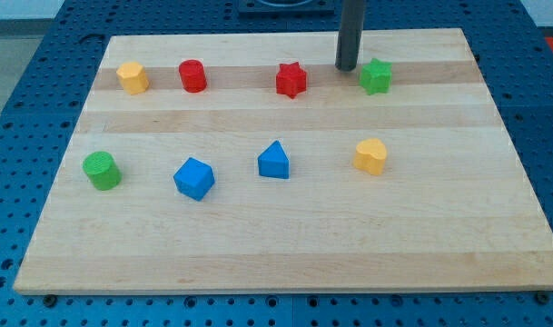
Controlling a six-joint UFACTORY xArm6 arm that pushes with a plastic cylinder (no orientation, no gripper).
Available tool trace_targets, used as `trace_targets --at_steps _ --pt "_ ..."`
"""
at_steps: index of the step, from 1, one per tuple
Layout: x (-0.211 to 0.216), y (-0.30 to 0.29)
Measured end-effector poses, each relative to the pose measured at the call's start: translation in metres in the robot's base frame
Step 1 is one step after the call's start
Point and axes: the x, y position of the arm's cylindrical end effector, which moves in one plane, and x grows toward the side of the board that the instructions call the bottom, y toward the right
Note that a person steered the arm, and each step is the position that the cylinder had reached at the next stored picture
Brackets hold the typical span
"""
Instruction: Slide the green star towards the yellow heart
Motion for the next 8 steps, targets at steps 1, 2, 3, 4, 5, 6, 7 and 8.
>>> trace_targets --at_steps 1,2,3,4,5,6,7,8 --pt "-0.008 0.034" --pt "0.005 0.056" --pt "0.041 0.051" --pt "0.057 0.030" --pt "0.052 0.029" --pt "0.068 0.029" --pt "0.100 0.008" --pt "0.119 -0.019"
